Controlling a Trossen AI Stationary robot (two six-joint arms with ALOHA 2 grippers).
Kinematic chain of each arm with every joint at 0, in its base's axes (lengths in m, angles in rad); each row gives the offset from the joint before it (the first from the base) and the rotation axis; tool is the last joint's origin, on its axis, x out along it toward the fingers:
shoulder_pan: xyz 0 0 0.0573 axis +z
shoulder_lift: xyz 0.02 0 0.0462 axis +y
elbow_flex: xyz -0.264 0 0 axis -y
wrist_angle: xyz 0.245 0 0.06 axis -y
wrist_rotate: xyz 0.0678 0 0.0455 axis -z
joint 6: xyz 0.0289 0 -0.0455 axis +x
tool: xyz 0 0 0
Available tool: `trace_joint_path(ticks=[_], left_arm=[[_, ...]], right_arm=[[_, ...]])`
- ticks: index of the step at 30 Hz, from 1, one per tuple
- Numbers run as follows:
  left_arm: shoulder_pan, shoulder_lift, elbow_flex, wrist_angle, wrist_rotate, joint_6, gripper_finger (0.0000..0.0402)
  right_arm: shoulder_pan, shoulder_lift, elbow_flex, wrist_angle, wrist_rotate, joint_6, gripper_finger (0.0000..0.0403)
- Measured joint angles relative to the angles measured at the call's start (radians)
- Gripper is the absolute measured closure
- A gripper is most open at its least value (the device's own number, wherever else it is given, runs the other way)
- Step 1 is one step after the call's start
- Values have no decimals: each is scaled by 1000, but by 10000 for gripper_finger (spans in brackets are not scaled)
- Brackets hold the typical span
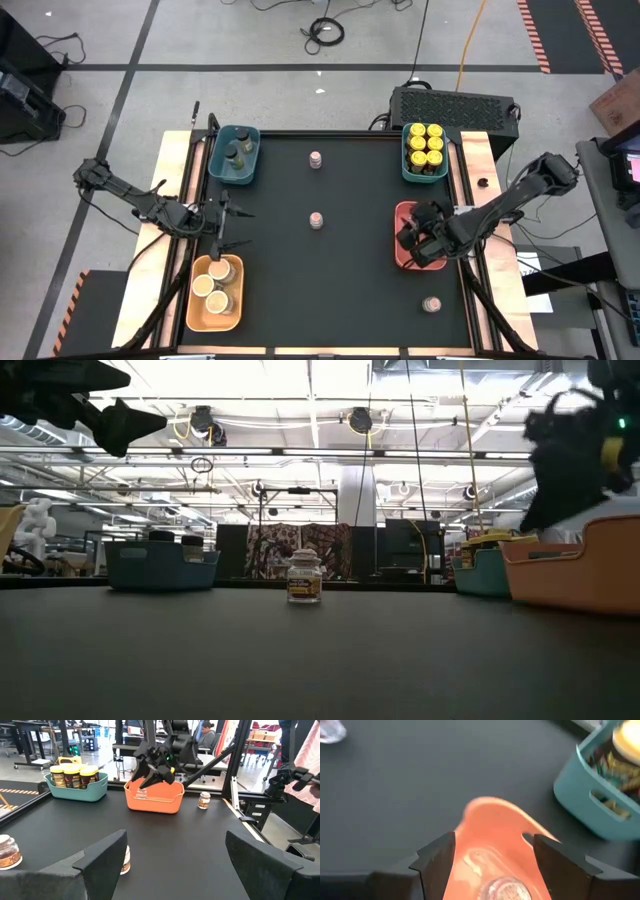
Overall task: Sort spices by type
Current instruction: Put the brown spice bottle into the orange bin
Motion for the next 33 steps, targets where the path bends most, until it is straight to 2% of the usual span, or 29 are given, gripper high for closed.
trace_joint_path(ticks=[4,8,11,17,22,28,33], left_arm=[[0,0,0,0,0,0,61],[0,0,0,1,0,0,61],[0,2,0,12,0,0,61],[0,3,0,48,0,9,61],[0,3,0,54,-19,8,61],[1,7,0,40,-280,-100,61],[0,24,0,48,-261,-122,61]], right_arm=[[0,0,105,-34,27,-101,140],[-6,-1,204,35,51,-274,140],[-20,-1,246,210,36,-475,140],[-100,36,251,656,-106,-852,140],[-229,116,251,806,-187,-961,140],[-443,209,272,928,-282,-1017,140],[-622,347,415,926,-414,-1086,140]])
